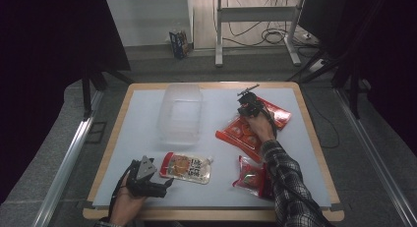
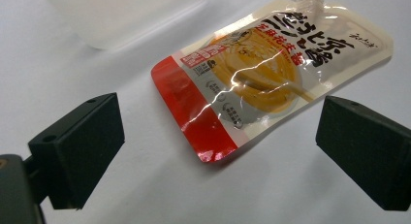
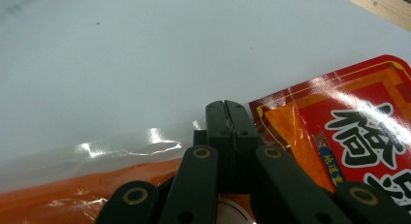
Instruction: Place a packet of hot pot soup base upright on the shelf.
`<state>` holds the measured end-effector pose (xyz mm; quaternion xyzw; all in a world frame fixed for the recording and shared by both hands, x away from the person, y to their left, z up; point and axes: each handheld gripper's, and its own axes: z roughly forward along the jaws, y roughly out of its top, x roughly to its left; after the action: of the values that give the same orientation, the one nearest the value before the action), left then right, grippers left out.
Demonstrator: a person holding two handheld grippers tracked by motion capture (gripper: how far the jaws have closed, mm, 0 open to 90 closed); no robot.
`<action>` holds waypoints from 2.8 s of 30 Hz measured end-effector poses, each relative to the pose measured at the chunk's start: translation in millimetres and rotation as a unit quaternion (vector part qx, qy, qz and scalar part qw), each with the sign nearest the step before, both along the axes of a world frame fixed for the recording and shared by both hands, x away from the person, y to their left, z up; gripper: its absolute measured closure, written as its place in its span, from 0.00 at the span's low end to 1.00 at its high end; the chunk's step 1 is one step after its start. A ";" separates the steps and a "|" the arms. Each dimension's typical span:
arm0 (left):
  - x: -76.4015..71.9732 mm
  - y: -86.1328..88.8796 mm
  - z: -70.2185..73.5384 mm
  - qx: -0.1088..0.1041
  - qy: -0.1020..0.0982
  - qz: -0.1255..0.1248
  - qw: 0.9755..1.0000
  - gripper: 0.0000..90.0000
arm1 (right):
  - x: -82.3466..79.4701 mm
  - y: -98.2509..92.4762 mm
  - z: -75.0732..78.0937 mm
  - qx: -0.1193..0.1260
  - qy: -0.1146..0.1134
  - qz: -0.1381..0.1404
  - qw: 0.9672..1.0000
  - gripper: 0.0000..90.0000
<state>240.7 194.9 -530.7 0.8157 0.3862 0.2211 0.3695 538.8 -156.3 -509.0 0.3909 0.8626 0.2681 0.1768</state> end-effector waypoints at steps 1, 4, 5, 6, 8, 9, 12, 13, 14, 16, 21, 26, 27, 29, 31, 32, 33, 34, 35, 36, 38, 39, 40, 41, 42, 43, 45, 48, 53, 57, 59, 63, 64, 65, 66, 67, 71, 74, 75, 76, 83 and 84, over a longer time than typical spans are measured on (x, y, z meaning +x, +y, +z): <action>-0.2 0.0 0.1 0.000 -0.001 0.000 1.000 0.04 | -0.9 -1.6 0.3 -0.005 -0.001 -0.001 1.000 0.99; -0.7 -0.1 0.0 0.002 0.000 0.000 1.000 0.04 | -4.9 -7.8 -0.3 -0.003 -0.003 -0.008 1.000 0.99; -0.9 -0.1 0.0 0.003 0.000 0.000 1.000 0.04 | -6.2 -10.8 -0.4 -0.001 -0.003 -0.010 1.000 0.99; -1.2 0.0 0.1 0.003 0.000 0.000 1.000 0.04 | -7.4 -13.8 -0.4 0.002 -0.002 -0.012 1.000 0.99; -1.6 0.1 0.0 0.004 0.000 0.001 1.000 0.04 | -9.3 -20.5 -0.1 0.008 0.000 -0.014 1.000 0.99; -1.9 0.2 0.0 0.003 0.000 0.002 1.000 0.04 | -10.0 -23.9 0.2 0.010 0.001 -0.015 1.000 0.99; -2.6 0.7 -0.1 0.004 0.000 0.003 1.000 0.04 | -12.7 -33.2 1.4 0.010 0.002 -0.022 1.000 0.99; -2.8 0.8 -0.2 0.004 0.001 0.004 1.000 0.04 | -13.9 -36.3 1.7 0.008 0.000 -0.025 1.000 0.99; -3.1 0.9 -0.3 0.004 0.001 0.004 1.000 0.04 | -15.3 -39.6 1.9 0.006 -0.002 -0.028 1.000 0.99; -3.5 1.3 -0.5 0.005 0.001 0.005 1.000 0.04 | -18.2 -47.0 2.3 0.005 -0.004 -0.031 0.999 0.99; -4.1 1.4 -0.6 0.005 0.002 0.005 1.000 0.04 | -28.1 -68.6 4.0 0.007 -0.014 -0.052 0.999 0.99; -4.0 0.8 -0.6 0.005 0.003 0.005 1.000 0.03 | -43.4 -89.6 5.3 0.011 -0.014 -0.070 0.997 0.99; -4.0 0.7 -0.6 0.005 0.003 0.005 1.000 0.03 | -47.4 -93.8 5.3 0.011 -0.015 -0.075 0.997 0.99; -4.0 0.7 -0.7 0.005 0.003 0.005 1.000 0.03 | -55.9 -100.6 5.0 0.015 -0.015 -0.085 0.996 0.99; -4.0 0.6 -0.8 0.005 0.004 0.004 1.000 0.03 | -63.5 -105.9 4.9 0.012 -0.018 -0.088 0.996 0.99; -3.9 0.5 -0.8 0.005 0.004 0.004 1.000 0.03 | -66.2 -107.3 4.9 0.016 -0.018 -0.092 0.995 0.99; -3.9 0.5 -0.8 0.005 0.003 0.004 1.000 0.03 | -67.9 -108.5 5.4 0.014 -0.019 -0.092 0.995 0.99; -3.8 0.5 -0.8 0.004 0.004 0.004 1.000 0.03 | -69.2 -109.0 7.7 0.013 -0.019 -0.088 0.996 0.98; -3.8 0.5 -0.7 0.004 0.003 0.005 1.000 0.03 | -70.6 -109.7 11.3 0.018 -0.015 -0.080 0.997 0.93; -3.8 0.6 -0.7 0.004 0.003 0.005 1.000 0.03 | -72.5 -109.8 14.8 0.029 -0.015 -0.073 0.997 0.85; -3.4 0.6 -1.0 0.003 0.005 0.005 1.000 0.03 | -80.1 -108.5 22.1 0.032 -0.025 -0.061 0.997 0.77; -3.4 0.6 -1.0 0.004 0.005 0.005 1.000 0.03 | -84.7 -108.1 24.7 0.030 -0.028 -0.056 0.998 0.72; -3.6 0.5 -1.0 0.004 0.005 0.005 1.000 0.03 | -88.9 -108.2 25.5 0.030 -0.025 -0.052 0.998 0.66; -3.7 0.4 -0.9 0.004 0.005 0.005 1.000 0.03 | -93.2 -109.0 25.0 0.028 -0.020 -0.050 0.998 0.61; -3.9 0.3 -0.7 0.004 0.004 0.004 1.000 0.03 | -97.7 -110.0 23.6 0.023 -0.022 -0.049 0.998 0.56; -4.0 0.3 -0.6 0.004 0.004 0.004 1.000 0.03 | -101.5 -111.5 22.1 0.015 -0.021 -0.048 0.999 0.51; -4.1 0.4 -0.5 0.004 0.004 0.003 1.000 0.03 | -108.4 -116.0 21.2 -0.001 -0.021 -0.049 0.999 0.43; -4.2 0.3 -0.4 0.003 0.004 0.003 1.000 0.03 | -118.0 -125.4 23.4 0.015 -0.022 -0.052 0.998 0.29; -4.2 0.0 -0.4 0.005 0.005 0.000 1.000 0.03 | -133.9 -143.2 26.9 0.013 -0.026 -0.069 0.997 0.13; -3.9 -1.0 -0.9 0.006 0.005 0.000 1.000 0.03 | -143.4 -163.8 29.3 0.031 -0.027 -0.099 0.994 0.09; -3.8 -1.3 -0.9 0.007 0.005 -0.001 1.000 0.03 | -147.5 -172.9 28.2 0.032 -0.023 -0.114 0.993 0.08; -3.6 -1.8 -1.0 0.008 0.005 -0.002 1.000 0.03 | -153.4 -188.6 23.0 0.039 -0.015 -0.128 0.991 0.06; -3.5 -1.8 -1.0 0.008 0.005 -0.003 1.000 0.03 | -154.3 -192.0 21.9 0.046 -0.011 -0.130 0.990 0.06; -3.4 -1.8 -1.0 0.008 0.005 -0.003 1.000 0.03 | -155.0 -194.7 20.7 0.051 -0.007 -0.132 0.990 0.07; -3.4 -1.8 -1.0 0.008 0.005 -0.003 1.000 0.03 | -155.4 -196.7 19.5 0.053 -0.003 -0.133 0.990 0.07; -3.3 -1.9 -1.0 0.008 0.005 -0.003 1.000 0.03 | -155.9 -197.9 18.2 0.055 0.002 -0.135 0.989 0.08; -3.4 -2.2 -1.1 0.009 0.005 -0.004 1.000 0.03 | -154.2 -200.9 11.6 0.064 0.030 -0.141 0.988 0.16; -3.3 -2.5 -1.2 0.009 0.006 -0.005 1.000 0.03 | -153.0 -201.1 7.3 0.074 0.052 -0.138 0.986 0.25; -3.3 -2.6 -1.3 0.010 0.006 -0.005 1.000 0.03 | -153.1 -200.4 7.4 0.077 0.054 -0.136 0.986 0.28; -3.2 -2.6 -1.3 0.010 0.006 -0.006 1.000 0.03 | -153.5 -199.3 8.3 0.079 0.053 -0.134 0.986 0.30; -3.4 -3.8 -1.5 0.014 0.004 -0.008 1.000 0.03 | -158.3 -187.8 22.3 0.104 0.029 -0.102 0.989 0.55; -3.6 -3.9 -1.3 0.015 0.003 -0.008 1.000 0.03 | -157.7 -184.8 22.5 0.102 0.027 -0.100 0.989 0.57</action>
<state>237.1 191.0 -532.0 0.8249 0.3772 0.2214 0.3582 381.0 -341.1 -486.5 0.4983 0.7916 0.3251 0.1390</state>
